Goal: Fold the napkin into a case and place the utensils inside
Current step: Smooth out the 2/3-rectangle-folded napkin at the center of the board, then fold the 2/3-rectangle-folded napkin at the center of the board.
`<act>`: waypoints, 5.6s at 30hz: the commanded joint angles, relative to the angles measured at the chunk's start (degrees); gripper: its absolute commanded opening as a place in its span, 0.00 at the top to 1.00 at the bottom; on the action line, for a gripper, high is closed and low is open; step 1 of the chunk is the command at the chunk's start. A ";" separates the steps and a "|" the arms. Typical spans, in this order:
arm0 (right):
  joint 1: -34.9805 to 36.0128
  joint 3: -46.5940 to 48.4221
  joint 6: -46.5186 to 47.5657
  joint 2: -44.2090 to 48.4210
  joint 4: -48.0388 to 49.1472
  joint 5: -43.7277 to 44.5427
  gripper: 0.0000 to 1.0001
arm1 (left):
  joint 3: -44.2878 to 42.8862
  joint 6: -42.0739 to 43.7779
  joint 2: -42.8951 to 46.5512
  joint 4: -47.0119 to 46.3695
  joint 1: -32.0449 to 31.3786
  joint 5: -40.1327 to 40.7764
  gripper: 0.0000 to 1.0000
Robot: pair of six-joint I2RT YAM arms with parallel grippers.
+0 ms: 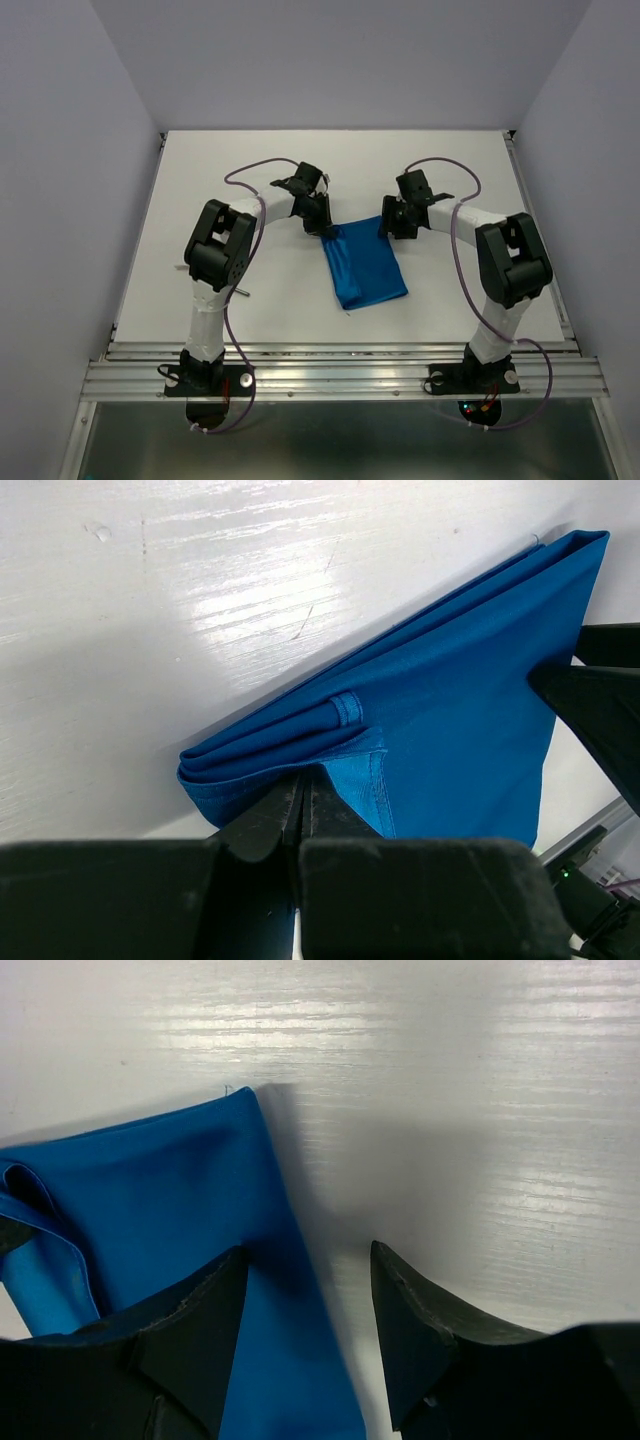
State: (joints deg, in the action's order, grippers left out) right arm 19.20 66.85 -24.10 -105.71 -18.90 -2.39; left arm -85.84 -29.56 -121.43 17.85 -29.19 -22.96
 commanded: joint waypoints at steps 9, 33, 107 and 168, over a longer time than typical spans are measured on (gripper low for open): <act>-2.06 2.85 -3.15 -6.69 6.15 -9.90 0.48 | -0.99 1.88 -2.15 2.54 -0.78 1.08 1.00; -1.45 -0.84 -7.45 0.68 10.55 -13.87 0.99 | 0.15 0.56 -2.24 1.75 -1.13 0.99 1.00; 18.07 -9.98 -17.11 15.28 14.65 -12.88 0.99 | 4.72 -1.38 -1.18 -0.97 -2.27 1.34 1.00; 13.49 -15.79 -17.30 3.58 32.25 -45.51 0.99 | 0.33 -0.76 -4.35 2.19 -2.27 2.31 1.00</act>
State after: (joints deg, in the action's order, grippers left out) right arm 31.14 48.71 -40.93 -104.25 12.23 -46.65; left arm -86.04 -32.03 -122.72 15.38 -30.70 -24.91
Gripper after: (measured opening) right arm 0.015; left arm 0.085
